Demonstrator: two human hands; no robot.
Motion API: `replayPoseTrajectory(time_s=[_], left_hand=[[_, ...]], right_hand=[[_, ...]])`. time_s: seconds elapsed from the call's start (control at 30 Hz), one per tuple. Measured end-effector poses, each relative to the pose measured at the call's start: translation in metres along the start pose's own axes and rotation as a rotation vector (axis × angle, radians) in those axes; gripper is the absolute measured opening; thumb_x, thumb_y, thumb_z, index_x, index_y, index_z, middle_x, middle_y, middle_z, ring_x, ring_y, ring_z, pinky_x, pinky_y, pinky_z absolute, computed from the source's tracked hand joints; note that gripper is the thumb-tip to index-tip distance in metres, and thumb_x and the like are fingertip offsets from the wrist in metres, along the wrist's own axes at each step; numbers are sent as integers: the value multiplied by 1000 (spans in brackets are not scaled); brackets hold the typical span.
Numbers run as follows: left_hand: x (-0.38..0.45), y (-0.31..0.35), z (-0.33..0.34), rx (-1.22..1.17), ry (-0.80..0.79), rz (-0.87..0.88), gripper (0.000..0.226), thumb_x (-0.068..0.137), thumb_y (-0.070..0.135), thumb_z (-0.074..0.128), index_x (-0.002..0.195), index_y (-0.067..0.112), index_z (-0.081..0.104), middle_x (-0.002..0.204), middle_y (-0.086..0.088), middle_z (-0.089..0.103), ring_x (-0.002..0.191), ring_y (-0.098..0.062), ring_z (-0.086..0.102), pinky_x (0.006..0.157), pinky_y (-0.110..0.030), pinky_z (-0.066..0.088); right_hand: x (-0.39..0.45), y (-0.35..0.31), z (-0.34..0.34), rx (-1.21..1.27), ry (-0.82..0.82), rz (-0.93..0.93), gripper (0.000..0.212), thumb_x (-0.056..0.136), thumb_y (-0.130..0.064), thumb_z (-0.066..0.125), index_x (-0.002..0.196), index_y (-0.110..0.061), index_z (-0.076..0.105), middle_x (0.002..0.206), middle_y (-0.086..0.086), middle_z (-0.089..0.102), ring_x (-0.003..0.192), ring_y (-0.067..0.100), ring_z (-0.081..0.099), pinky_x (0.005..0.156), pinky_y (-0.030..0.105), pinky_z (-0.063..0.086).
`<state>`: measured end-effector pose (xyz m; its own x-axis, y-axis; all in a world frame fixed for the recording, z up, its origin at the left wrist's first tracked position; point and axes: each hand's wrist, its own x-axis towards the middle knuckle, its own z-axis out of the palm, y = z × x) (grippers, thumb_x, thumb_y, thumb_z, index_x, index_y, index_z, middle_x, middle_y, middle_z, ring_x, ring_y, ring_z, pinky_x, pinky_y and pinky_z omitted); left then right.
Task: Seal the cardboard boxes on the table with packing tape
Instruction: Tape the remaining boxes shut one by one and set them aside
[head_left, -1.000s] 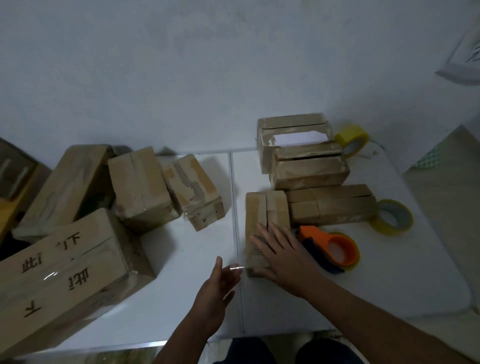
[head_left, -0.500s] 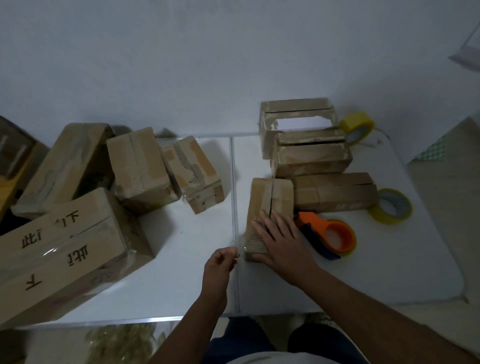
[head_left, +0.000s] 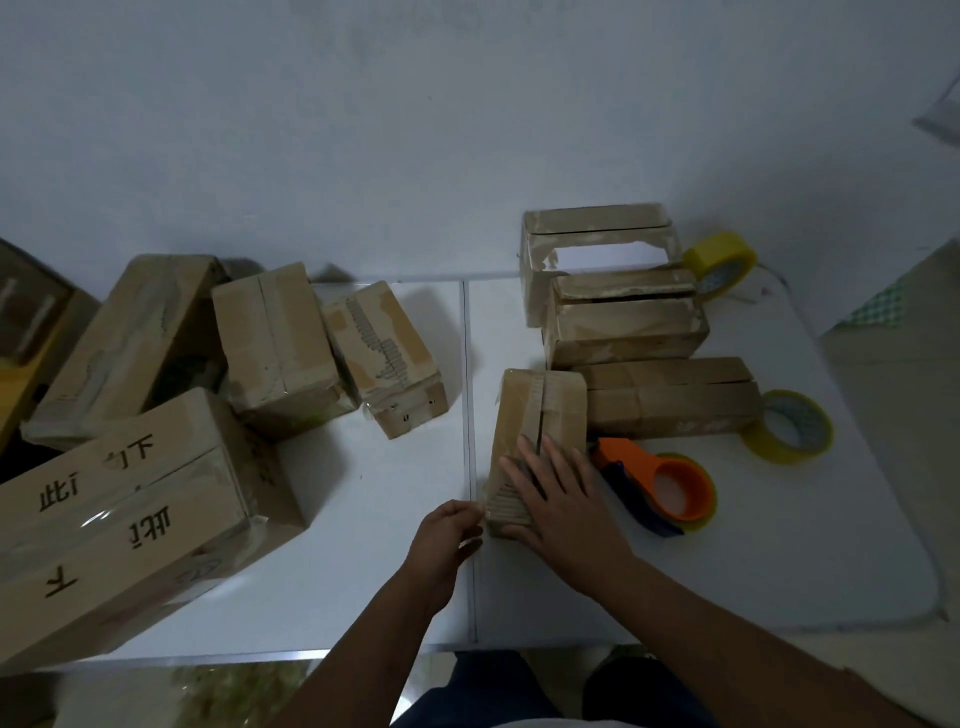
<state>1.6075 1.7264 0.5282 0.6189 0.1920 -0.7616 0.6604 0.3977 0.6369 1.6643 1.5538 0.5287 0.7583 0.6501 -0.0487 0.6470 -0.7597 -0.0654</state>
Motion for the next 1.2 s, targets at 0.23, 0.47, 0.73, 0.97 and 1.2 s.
replayPoseTrajectory(time_s=[0.23, 0.47, 0.73, 0.97, 1.2], left_hand=[[5, -17, 11, 17, -4, -107, 32, 102, 28, 53, 131, 15, 51, 119, -14, 62, 110, -24, 61, 78, -29, 51], [-2, -3, -5, 356, 239, 89, 32, 105, 31, 43, 128, 11, 54, 123, -9, 60, 110, -22, 57, 93, -35, 45], [-42, 25, 17, 691, -148, 311, 49, 99, 5, 46, 142, 28, 48, 137, 9, 57, 121, -9, 55, 98, -18, 43], [-29, 37, -3, 1009, -324, 459, 71, 100, 21, 57, 157, 28, 16, 148, 8, 43, 135, -14, 45, 96, -6, 35], [12, 46, -15, 1397, -337, 574, 83, 89, 41, 70, 155, 29, 22, 139, -3, 59, 120, -21, 60, 100, -37, 49]], right_hand=[[-1, -1, -2, 1, -2, 7, 76, 90, -66, 38, 151, -21, 30, 158, 9, 27, 145, 32, 24, 114, 52, 18], [-2, -1, -6, 23, -33, 11, 77, 88, -66, 38, 151, -22, 29, 158, 8, 26, 146, 32, 24, 113, 52, 16], [-1, 1, -10, -15, -71, 8, 75, 88, -61, 30, 150, -20, 31, 158, 9, 27, 145, 34, 26, 114, 52, 17], [0, -2, -12, -5, -67, 6, 75, 91, -64, 34, 151, -20, 29, 159, 10, 25, 145, 34, 24, 114, 52, 17], [-1, -3, -13, -4, -119, 2, 76, 91, -65, 27, 152, -21, 25, 159, 10, 24, 146, 35, 21, 115, 53, 15]])
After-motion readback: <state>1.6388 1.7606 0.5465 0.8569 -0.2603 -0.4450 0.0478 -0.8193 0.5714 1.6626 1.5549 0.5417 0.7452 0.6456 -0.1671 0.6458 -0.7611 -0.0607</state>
